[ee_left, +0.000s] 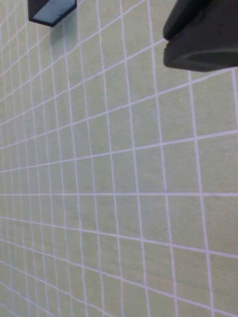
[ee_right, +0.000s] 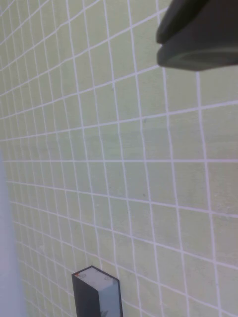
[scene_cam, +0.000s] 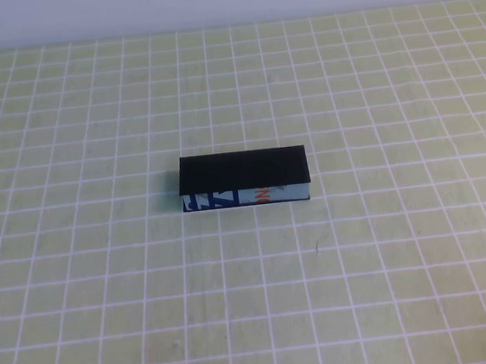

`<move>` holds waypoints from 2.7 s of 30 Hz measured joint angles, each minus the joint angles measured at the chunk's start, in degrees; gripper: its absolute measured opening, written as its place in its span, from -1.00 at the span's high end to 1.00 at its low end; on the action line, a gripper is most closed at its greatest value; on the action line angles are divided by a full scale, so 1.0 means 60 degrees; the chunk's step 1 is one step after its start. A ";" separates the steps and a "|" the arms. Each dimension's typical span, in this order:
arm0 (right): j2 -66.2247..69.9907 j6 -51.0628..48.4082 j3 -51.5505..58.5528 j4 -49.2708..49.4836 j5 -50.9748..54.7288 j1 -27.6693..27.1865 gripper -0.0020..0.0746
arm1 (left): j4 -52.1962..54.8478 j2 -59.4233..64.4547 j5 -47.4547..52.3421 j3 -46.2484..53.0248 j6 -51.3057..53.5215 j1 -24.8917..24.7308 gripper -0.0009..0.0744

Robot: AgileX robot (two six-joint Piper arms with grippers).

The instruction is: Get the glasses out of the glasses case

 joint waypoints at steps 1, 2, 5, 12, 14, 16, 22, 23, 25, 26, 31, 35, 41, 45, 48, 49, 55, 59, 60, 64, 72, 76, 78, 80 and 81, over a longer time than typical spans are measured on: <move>0.0000 0.0000 0.0000 0.0000 0.0000 0.0000 0.99 | 0.0000 0.0000 0.0000 0.0000 0.0000 0.0000 0.99; 0.0000 0.0000 0.0000 0.0000 0.0000 0.0000 0.99 | 0.0000 0.0000 0.0000 0.0000 0.0000 0.0000 0.99; 0.0000 0.0000 0.0000 0.0000 0.0000 0.0000 0.99 | 0.0000 0.0000 0.0000 0.0000 0.0000 0.0000 0.99; -0.0017 0.0000 0.0000 0.0000 0.0000 0.0000 0.99 | 0.0000 0.0000 0.0000 0.0000 0.0000 0.0000 0.99; -0.0017 0.0000 0.0000 0.0000 0.0000 0.0000 0.99 | 0.0000 0.0000 0.0000 0.0000 0.0000 0.0000 0.99; -0.0024 0.0000 0.0000 0.0000 0.0000 0.0000 0.99 | 0.0000 0.0000 0.0000 0.0000 0.0000 0.0000 0.99; -0.0024 0.0000 0.0000 0.0000 0.0000 0.0000 0.99 | 0.0017 0.0000 0.0000 0.0000 0.0037 0.0000 0.99; -0.0024 0.0000 0.0000 0.0000 0.0000 0.0000 0.99 | 0.0021 0.0000 0.0000 0.0000 0.0063 0.0000 0.99; -0.0024 0.0000 0.0000 0.0000 0.0000 0.0000 0.99 | 0.0037 0.0000 0.0000 0.0000 0.0084 0.0000 0.99; -0.0024 0.0000 0.0000 0.0000 0.0000 0.0000 0.99 | 0.0037 0.0000 0.0000 0.0000 0.0097 0.0000 0.99; -0.0024 0.0000 0.0000 0.0000 0.0000 0.0000 0.99 | 0.0041 0.0000 0.0000 0.0000 0.0122 0.0000 0.99; -0.0024 0.0000 0.0000 0.0000 0.0000 0.0000 0.99 | -0.0164 0.0000 -0.0243 0.0000 0.0080 0.0000 0.99; -0.0024 0.0000 0.0000 0.0000 0.0000 0.0000 0.99 | -0.2923 0.0000 -0.1769 0.0018 -0.0548 0.0000 0.99; -0.0024 0.0000 0.0000 0.0000 0.0000 0.0000 0.99 | -0.4052 0.0000 -0.2816 0.0018 -0.0548 0.0000 0.99; -0.0024 0.0000 0.0000 0.0000 0.0000 0.0000 0.99 | -0.4355 0.0066 -0.2510 -0.0011 -0.0548 0.0000 0.99; -0.0024 0.0000 0.0000 0.0000 0.0000 0.0000 0.99 | -0.4524 0.0287 -0.2150 -0.0139 -0.0548 0.0000 0.99; -0.0024 0.0000 0.0000 0.0000 0.0000 0.0000 0.99 | -0.4881 0.3281 0.0447 -0.2466 0.0094 0.0000 0.99; -0.0024 0.0000 0.0000 0.0000 0.0000 0.0000 0.99 | -0.5301 0.6102 0.1980 -0.4462 0.1730 0.0000 0.99; -0.0024 0.0000 0.0000 0.0000 0.0000 0.0000 0.99 | -0.5617 0.6843 0.2318 -0.5031 0.2414 0.0000 0.99; -0.0024 0.0000 0.0000 0.0000 0.0000 0.0000 0.99 | -0.7256 0.9600 0.3514 -0.7382 0.5073 0.0000 0.99; -0.0024 0.0000 0.0000 0.0000 0.0000 0.0000 0.99 | -0.9110 1.4518 0.4951 -1.1362 0.7373 -0.0141 0.99; -0.0024 0.0000 0.0000 0.0000 0.0000 0.0000 0.99 | -0.9130 1.6518 0.5294 -1.3230 0.7539 -0.0551 0.99; -0.0024 0.0000 0.0000 0.0000 0.0000 0.0000 0.99 | -0.9130 1.7574 0.5665 -1.4121 0.7559 -0.0726 0.99; -0.0024 0.0000 0.0000 0.0000 0.0000 0.0000 0.99 | -0.9130 1.8540 0.5999 -1.5058 0.7539 -0.0836 0.99; -0.0024 0.0000 0.0000 0.0000 0.0000 0.0000 0.99 | -0.9130 1.9081 0.6196 -1.5603 0.7483 -0.0879 0.99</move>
